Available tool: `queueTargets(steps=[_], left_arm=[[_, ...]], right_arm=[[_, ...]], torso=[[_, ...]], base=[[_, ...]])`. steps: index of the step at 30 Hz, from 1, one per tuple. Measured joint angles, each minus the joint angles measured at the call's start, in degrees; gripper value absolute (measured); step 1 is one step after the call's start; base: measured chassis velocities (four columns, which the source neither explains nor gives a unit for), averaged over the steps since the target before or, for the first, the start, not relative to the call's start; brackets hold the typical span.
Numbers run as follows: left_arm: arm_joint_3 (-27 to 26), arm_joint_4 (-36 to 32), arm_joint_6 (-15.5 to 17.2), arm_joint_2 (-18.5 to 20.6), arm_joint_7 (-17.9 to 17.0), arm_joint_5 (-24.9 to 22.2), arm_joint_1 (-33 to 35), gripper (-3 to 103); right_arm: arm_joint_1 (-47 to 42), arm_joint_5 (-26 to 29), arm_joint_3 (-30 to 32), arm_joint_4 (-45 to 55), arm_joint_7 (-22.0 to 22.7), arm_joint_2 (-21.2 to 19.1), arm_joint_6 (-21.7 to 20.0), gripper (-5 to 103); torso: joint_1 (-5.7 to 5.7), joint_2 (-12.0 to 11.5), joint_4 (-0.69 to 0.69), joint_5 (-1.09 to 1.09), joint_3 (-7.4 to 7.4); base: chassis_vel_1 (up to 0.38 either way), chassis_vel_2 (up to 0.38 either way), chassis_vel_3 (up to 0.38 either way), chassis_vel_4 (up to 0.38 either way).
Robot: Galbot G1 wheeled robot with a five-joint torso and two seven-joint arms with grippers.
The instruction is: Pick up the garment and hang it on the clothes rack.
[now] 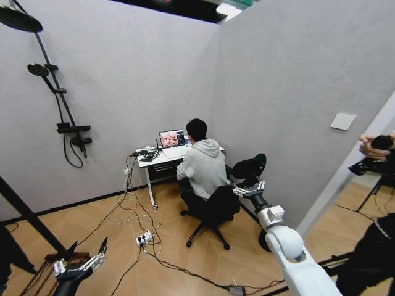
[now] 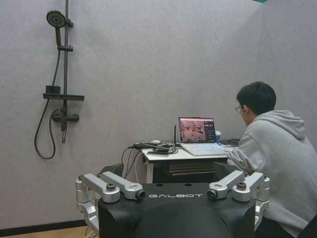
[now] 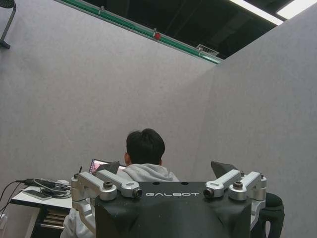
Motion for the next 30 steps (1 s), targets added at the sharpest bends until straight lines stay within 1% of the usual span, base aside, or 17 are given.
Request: queueTargets(steps=[14, 20, 24, 25, 28, 30], left_arm=[[0.0, 0.0, 0.0, 0.0, 0.0, 0.0, 0.0, 100], [0.0, 0.0, 0.0, 0.0, 0.0, 0.0, 0.0, 100], [0.0, 0.0, 0.0, 0.0, 0.0, 0.0, 0.0, 100], [0.0, 0.0, 0.0, 0.0, 0.0, 0.0, 0.0, 100], [0.0, 0.0, 0.0, 0.0, 0.0, 0.0, 0.0, 100], [0.0, 0.0, 0.0, 0.0, 0.0, 0.0, 0.0, 100]], right_arm=[[1.3, 0.2, -1.3, -1.7, 0.0, -0.3, 0.8, 100], [1.7, 0.5, -1.4, -2.2, 0.0, -0.4, 1.0, 100], [1.7, 0.6, -1.4, -2.4, 0.0, -0.6, 1.4, 100], [1.7, 0.7, -1.4, -2.6, 0.0, -0.7, 1.7, 100], [1.5, 0.7, -1.4, -2.7, 0.0, -0.7, 2.1, 100], [1.4, 0.7, -1.5, -2.7, 0.0, -0.7, 2.2, 100]], torso=[[0.03, 0.0, -0.01, -0.01, 0.01], [0.03, 0.0, 0.03, -0.02, 0.01], [0.02, 0.0, 0.01, 0.0, 0.01], [0.03, 0.0, -0.03, -0.01, 0.01], [0.02, 0.0, -0.03, 0.0, 0.0], [0.02, 0.0, 0.0, -0.01, 0.0]], base=[[0.14, -0.083, -0.082, 0.139], [0.16, -0.063, -0.06, 0.159], [0.12, -0.099, -0.127, 0.111], [0.113, -0.119, -0.152, 0.095], [0.112, -0.109, -0.132, 0.099], [0.122, -0.108, -0.09, 0.116]])
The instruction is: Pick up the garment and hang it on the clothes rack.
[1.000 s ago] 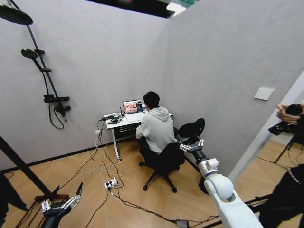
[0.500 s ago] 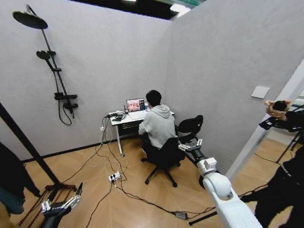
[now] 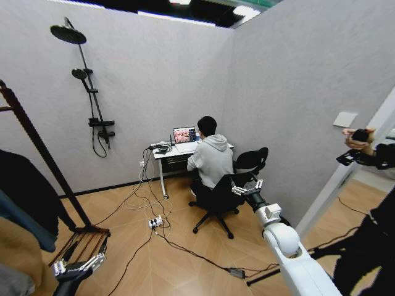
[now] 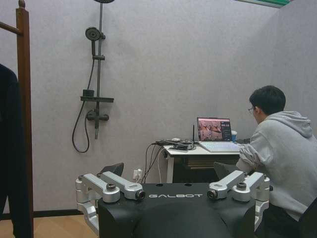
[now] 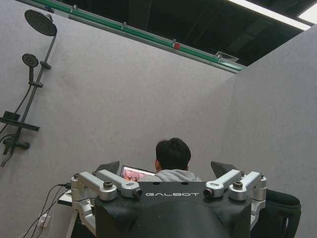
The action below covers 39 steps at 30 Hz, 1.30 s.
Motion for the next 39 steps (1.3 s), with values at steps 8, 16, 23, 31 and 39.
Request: queueTargets(steps=[8, 16, 23, 31, 39], left_arm=[[0.0, 0.0, 0.0, 0.0, 0.0, 0.0, 0.0, 100], [0.0, 0.0, 0.0, 0.0, 0.0, 0.0, 0.0, 100], [0.0, 0.0, 0.0, 0.0, 0.0, 0.0, 0.0, 100], [0.0, 0.0, 0.0, 0.0, 0.0, 0.0, 0.0, 100], [0.0, 0.0, 0.0, 0.0, 0.0, 0.0, 0.0, 100]], right_arm=[[0.0, -0.1, -0.5, -0.2, 0.1, 0.8, 0.0, 100], [0.1, -0.4, -1.0, -0.5, 0.1, 1.4, 0.1, 100], [0.5, -0.8, -1.4, -0.7, 0.1, 2.0, 0.0, 100], [0.6, -1.3, -2.1, -1.3, 0.0, 2.5, 0.6, 100], [1.3, -1.4, -2.6, -1.2, 0.0, 2.9, 0.6, 100]], torso=[[0.04, 0.0, 0.01, 0.0, 0.01], [-0.03, 0.0, 0.0, 0.01, -0.01], [-0.02, 0.0, -0.01, 0.0, 0.0], [-0.02, 0.0, 0.01, -0.01, -0.01], [0.05, 0.0, 0.02, 0.0, 0.01]], base=[[0.133, -0.138, -0.119, 0.14], [0.233, -0.211, -0.219, 0.236], [0.254, -0.151, -0.141, 0.246], [0.174, -0.04, -0.017, 0.188], [0.093, 0.123, 0.12, 0.089]])
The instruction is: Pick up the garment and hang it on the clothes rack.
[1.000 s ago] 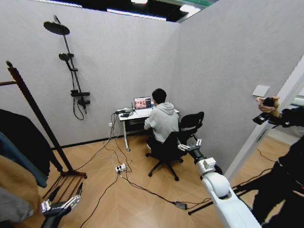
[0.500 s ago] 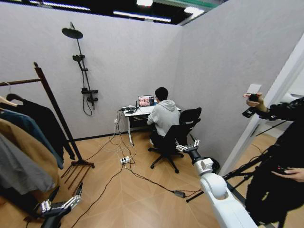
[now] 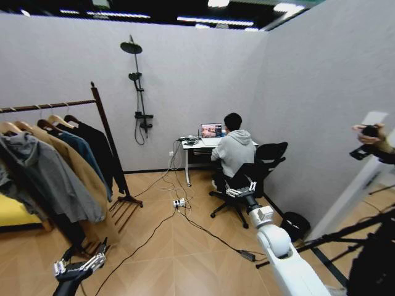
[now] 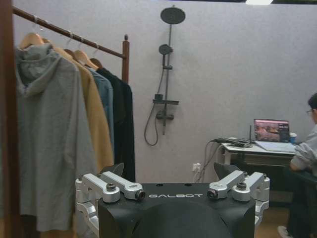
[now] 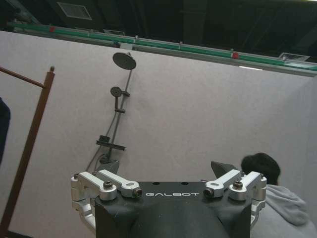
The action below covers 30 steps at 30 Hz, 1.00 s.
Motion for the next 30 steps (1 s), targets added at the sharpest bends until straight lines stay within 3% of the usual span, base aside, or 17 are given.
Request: queueTargets(steps=[13, 30], left_arm=[[0.0, 0.0, 0.0, 0.0, 0.0, 0.0, 0.0, 100], [0.0, 0.0, 0.0, 0.0, 0.0, 0.0, 0.0, 100]], right_arm=[[0.4, 0.3, -0.8, 0.0, 0.0, -1.3, -0.5, 100], [1.7, -0.4, -2.2, -1.0, -0.1, -0.5, -1.1, 100]], torso=[[-0.02, 0.0, -0.02, 0.0, 0.0], [-0.07, 0.0, -0.03, -0.01, -0.02]], base=[[0.04, 0.006, 0.011, 0.044], [0.115, -0.171, -0.169, 0.11]])
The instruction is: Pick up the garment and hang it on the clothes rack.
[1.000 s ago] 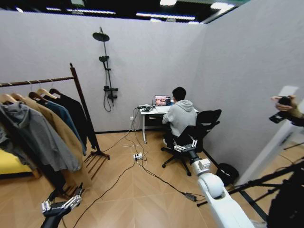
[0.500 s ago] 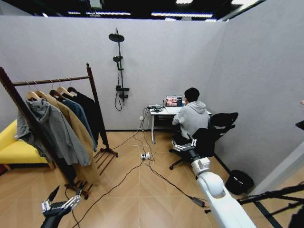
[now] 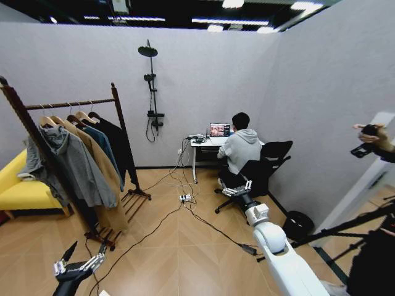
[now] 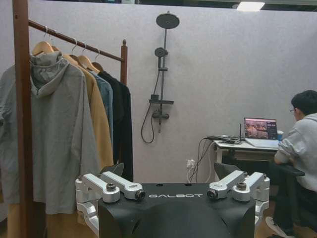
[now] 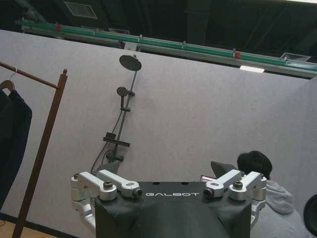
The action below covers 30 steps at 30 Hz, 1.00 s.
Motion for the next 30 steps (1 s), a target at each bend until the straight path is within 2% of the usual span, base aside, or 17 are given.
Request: queueTargets(steps=[19, 30], left_arm=[[0.0, 0.0, 0.0, 0.0, 0.0, 0.0, 0.0, 100], [0.0, 0.0, 0.0, 0.0, 0.0, 0.0, 0.0, 100]], right_arm=[[-1.3, -1.1, 0.6, 1.7, -0.1, 1.1, -0.7, 100], [-1.8, -1.6, 0.3, 2.1, -0.1, 2.1, -1.2, 100]], torso=[[0.02, 0.0, 0.02, 0.01, 0.01], [0.03, 0.0, 0.02, 0.01, 0.01]], base=[[0.093, -0.13, -0.133, 0.092], [0.082, -0.068, -0.062, 0.088]])
